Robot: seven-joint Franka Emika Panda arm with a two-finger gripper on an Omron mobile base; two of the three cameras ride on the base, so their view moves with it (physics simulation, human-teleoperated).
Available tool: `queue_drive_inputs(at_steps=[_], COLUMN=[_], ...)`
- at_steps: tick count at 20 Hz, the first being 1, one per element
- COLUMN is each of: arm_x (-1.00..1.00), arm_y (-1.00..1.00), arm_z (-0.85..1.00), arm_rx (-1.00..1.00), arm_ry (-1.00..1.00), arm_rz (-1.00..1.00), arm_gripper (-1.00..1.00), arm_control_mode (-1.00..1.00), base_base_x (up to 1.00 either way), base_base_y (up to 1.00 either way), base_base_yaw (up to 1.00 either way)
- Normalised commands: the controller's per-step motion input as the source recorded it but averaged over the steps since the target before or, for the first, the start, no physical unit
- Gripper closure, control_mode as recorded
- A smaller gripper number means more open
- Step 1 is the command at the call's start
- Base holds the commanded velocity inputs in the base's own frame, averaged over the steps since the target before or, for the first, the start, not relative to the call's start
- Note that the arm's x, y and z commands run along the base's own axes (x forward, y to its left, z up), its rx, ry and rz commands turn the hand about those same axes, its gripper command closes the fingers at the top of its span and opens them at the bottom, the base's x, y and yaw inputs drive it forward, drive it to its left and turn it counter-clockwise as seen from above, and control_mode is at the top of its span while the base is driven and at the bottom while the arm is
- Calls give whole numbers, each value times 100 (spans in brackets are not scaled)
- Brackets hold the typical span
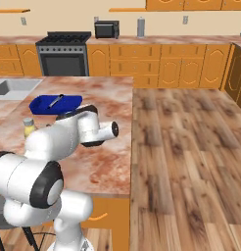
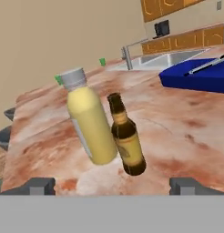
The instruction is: Place the drinks on the dining counter in a tight cluster.
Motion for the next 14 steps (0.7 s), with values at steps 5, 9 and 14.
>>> queue_drive_inputs(at_steps=[5, 9, 14], arm_x=[-14, -39, -92], arm_y=[-18, -23, -10], arm_z=[99, 91, 79], arm_rx=[-7, -11, -13], arm_ry=[38, 25, 0], arm_rz=[-46, -45, -37], arm_gripper=[-100, -100, -100], arm_control_mode=[-100, -100, -100], base_base_x=[0, 0, 0], base_base_y=[0, 0, 0], base_base_yaw=[0, 0, 0])
